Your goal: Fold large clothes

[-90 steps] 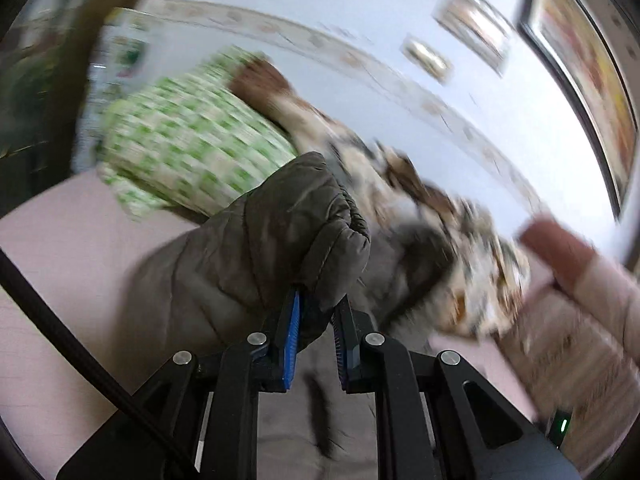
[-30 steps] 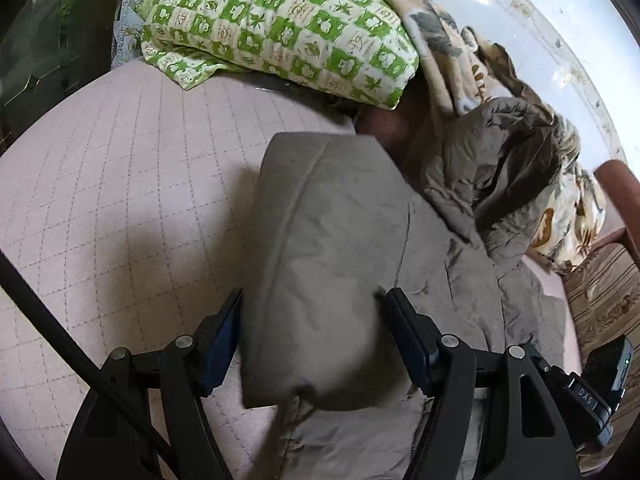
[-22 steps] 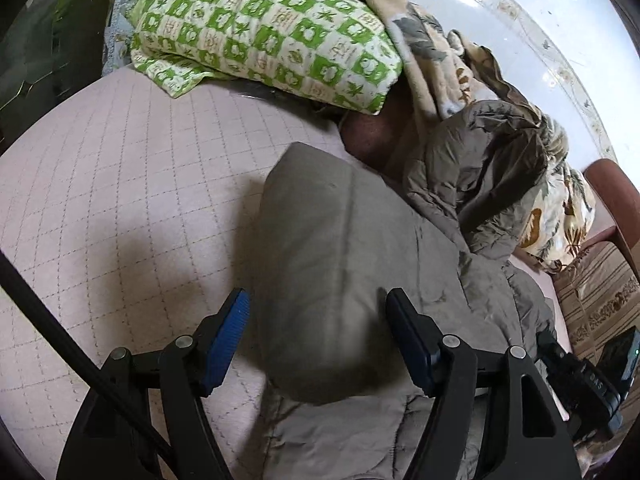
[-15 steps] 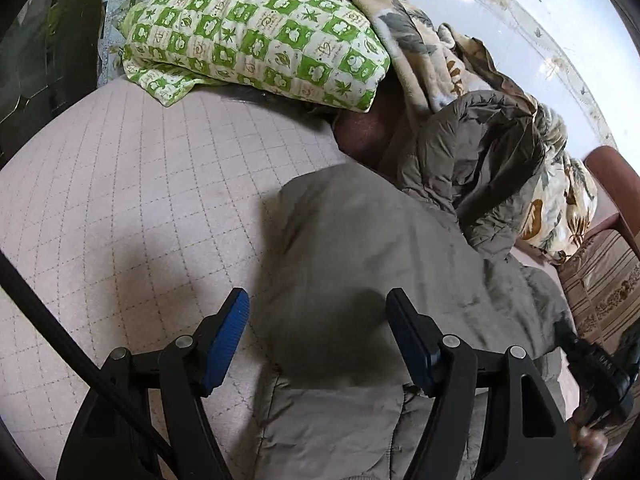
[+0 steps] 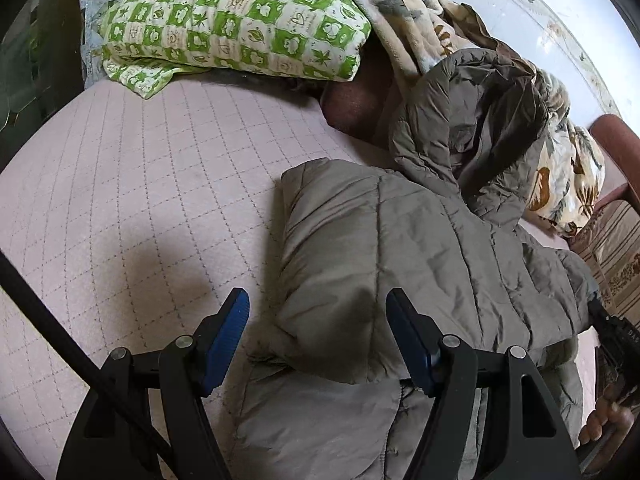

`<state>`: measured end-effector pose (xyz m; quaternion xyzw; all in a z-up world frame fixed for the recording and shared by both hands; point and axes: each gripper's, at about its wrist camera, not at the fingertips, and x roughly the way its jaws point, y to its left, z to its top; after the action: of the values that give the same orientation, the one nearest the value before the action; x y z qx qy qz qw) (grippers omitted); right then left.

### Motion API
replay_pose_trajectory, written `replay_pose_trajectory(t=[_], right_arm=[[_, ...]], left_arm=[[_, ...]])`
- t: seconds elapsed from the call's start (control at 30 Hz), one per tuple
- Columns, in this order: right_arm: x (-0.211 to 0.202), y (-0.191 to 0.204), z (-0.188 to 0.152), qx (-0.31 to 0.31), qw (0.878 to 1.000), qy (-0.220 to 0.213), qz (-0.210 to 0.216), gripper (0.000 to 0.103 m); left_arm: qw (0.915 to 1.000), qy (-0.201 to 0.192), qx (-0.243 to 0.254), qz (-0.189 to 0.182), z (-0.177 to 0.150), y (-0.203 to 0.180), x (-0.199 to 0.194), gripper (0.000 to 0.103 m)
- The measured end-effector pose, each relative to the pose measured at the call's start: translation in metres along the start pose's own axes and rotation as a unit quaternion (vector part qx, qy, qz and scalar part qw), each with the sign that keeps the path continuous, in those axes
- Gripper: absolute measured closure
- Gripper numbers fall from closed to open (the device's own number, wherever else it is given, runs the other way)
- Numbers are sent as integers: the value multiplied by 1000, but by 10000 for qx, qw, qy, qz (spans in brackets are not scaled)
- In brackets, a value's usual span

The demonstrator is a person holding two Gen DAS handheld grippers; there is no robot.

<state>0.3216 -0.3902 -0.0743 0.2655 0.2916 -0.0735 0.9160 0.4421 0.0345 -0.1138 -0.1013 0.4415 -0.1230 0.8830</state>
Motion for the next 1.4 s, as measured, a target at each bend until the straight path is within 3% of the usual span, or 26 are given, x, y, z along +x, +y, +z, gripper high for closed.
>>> replay_pose_trajectory(t=[0.33, 0.6, 0.87, 0.97, 1.13, 1.27, 1.4], right_arm=[[23, -19, -13, 62, 9981, 463, -413, 86], [39, -25, -23, 59, 9941, 796, -738, 85], [32, -26, -19, 154, 9936, 857, -715, 79], [19, -21, -14, 128, 9948, 690, -743, 77], [-9, 2, -7, -419, 9945, -50, -956, 77], [-17, 19, -6, -824, 9915, -352, -942, 77], [0, 24, -11, -966, 9924, -49, -758, 77]], left_arm=[[9981, 406, 167, 438, -9, -3, 25, 33], [9941, 483, 478, 842, -13, -8, 34, 27], [9942, 369, 407, 922, -9, -8, 23, 26], [9950, -58, 437, 894, -3, -17, 2, 26], [9920, -667, 658, 850, -2, -40, -23, 26], [9896, -668, 975, 826, -10, -62, -18, 26], [9869, -524, 1230, 904, -18, -81, -2, 26]])
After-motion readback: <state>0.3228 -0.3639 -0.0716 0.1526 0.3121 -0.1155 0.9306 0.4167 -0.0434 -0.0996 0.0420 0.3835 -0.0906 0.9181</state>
